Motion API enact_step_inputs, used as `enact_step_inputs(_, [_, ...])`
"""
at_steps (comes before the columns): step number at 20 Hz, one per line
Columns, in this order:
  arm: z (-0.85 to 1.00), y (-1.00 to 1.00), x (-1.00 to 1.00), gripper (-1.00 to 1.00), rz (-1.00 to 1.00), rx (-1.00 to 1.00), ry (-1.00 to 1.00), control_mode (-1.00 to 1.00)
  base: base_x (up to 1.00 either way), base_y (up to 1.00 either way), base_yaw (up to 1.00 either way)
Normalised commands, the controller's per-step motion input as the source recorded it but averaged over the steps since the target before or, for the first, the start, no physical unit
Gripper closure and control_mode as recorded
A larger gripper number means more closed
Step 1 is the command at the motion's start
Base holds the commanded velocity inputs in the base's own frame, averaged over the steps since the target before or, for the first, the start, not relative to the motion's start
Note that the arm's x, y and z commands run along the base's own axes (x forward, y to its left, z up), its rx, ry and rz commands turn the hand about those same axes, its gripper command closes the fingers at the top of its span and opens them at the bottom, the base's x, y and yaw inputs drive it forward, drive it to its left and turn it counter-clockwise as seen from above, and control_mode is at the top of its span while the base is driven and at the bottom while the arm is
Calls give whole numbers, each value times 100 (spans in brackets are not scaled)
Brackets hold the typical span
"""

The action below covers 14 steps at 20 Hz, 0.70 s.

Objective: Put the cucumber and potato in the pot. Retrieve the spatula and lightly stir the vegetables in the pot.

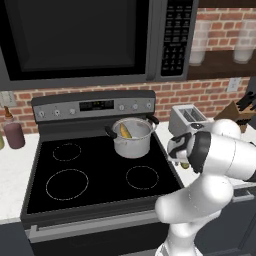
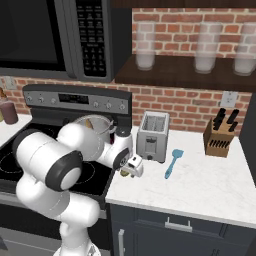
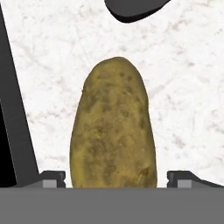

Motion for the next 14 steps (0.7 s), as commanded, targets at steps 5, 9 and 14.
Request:
enact_step_inputs(5, [-23,0,3,100,1,0,0,-100,0,0,0])
enact_step_inputs(9, [-34,3,-7,100,0,0,0,-100,0,0,0])
enact_step_inputs(14, [-6,11,-11,100,1,0,-8,-100,0,0,0])
